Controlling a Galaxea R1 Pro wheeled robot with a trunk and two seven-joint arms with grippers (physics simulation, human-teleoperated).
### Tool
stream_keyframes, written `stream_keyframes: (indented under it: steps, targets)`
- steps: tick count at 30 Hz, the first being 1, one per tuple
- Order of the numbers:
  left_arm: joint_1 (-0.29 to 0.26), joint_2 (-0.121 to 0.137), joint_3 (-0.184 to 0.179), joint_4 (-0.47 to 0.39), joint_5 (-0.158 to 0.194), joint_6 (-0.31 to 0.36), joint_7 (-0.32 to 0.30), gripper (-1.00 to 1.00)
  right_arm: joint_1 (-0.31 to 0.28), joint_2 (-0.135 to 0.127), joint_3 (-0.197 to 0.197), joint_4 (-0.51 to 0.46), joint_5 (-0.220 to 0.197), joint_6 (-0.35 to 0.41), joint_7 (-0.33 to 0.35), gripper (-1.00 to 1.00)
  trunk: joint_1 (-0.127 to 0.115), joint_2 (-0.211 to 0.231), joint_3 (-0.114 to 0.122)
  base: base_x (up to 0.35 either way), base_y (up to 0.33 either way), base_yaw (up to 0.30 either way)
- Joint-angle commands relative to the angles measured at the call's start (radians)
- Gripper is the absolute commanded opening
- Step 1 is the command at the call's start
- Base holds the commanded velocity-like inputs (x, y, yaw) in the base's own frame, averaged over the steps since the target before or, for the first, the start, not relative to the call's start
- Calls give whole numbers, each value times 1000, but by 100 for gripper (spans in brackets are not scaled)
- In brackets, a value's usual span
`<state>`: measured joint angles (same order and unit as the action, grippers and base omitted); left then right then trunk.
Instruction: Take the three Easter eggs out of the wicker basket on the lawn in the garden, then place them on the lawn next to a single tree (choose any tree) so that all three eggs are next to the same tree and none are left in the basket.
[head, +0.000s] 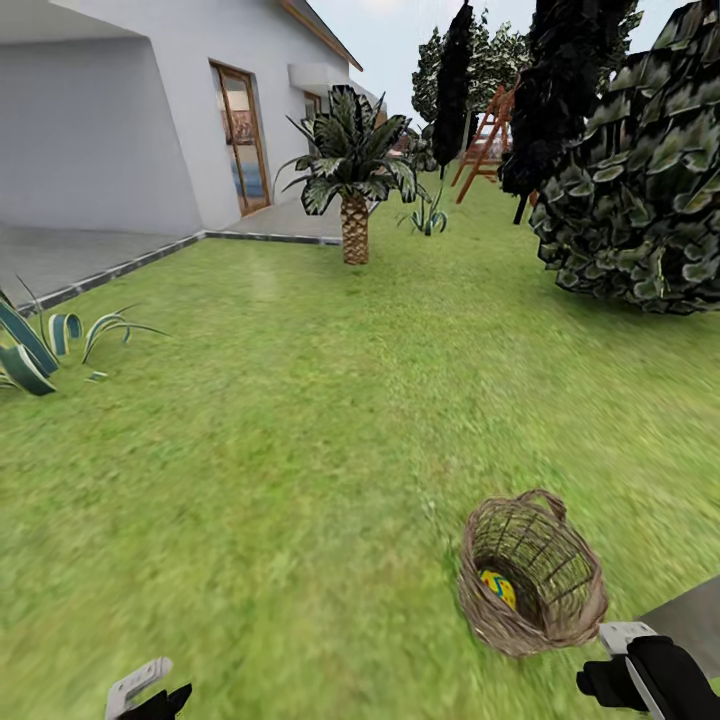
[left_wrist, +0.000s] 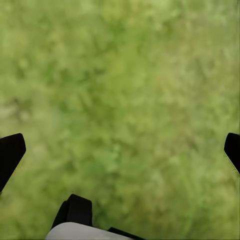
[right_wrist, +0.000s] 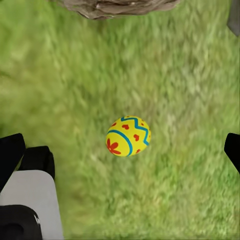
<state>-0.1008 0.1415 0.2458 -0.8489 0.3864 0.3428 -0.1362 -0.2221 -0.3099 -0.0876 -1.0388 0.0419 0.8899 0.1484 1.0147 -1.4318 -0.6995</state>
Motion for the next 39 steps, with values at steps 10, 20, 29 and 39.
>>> stream_keyframes:
  steps: [10,20,29,39]
  targets:
    - [0,0,3,-1,6,9,-3,100,0,0,-3,-1,5,4,5,100,-23,42,18,314,125,0]
    - [0,0,3,1,5,9,-3,100,0,0,-3,-1,5,6,5,100,-49,91,40,326,99,0]
    - [0,-1,3,2,5,10,-3,100,0,-1,-3,-1,5,7,6,100,-65,119,53,214,24,0]
    - [-1,-2,3,2,5,10,-2,100,0,-1,-4,-1,4,9,6,100,-99,182,81,8,0,0]
